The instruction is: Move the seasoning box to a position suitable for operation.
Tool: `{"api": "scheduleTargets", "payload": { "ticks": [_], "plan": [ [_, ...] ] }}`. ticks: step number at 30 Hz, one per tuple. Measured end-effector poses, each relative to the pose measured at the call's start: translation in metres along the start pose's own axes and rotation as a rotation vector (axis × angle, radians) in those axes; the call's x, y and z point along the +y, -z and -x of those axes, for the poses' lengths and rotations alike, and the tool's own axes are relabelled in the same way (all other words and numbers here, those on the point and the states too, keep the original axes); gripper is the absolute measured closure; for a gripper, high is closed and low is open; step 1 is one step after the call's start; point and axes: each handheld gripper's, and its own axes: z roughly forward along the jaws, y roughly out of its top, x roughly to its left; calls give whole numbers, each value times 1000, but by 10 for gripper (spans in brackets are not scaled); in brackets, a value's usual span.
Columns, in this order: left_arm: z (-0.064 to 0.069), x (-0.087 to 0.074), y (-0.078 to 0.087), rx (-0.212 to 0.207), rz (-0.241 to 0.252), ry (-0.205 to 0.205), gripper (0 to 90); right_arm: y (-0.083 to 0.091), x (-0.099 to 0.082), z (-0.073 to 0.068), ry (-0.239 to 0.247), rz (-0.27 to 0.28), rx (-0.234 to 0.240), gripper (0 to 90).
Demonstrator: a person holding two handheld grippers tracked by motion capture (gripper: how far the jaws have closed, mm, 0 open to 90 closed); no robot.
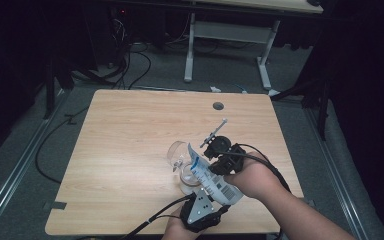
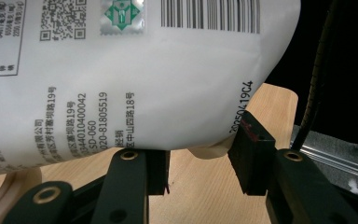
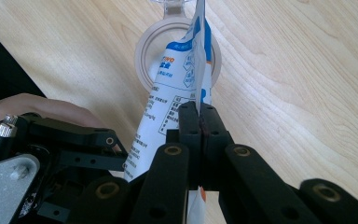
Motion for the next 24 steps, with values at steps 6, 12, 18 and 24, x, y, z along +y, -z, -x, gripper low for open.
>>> {"api": "scheduleTargets", "payload": {
  "ticks": [6, 12, 18, 24],
  "plan": [
    [-1, 1, 0, -2, 4, 3, 617, 1, 1, 1, 0, 6, 4, 898],
    [-1, 2, 0, -3, 4, 4, 616, 1, 1, 1, -2, 8, 5, 898],
    [-2, 3, 0, -2, 8, 4, 617, 1, 2, 2, 1, 4, 3, 899],
    [-1, 3, -1, -6, 8, 7, 616, 2, 2, 2, 2, -1, 0, 899]
  ]
}}
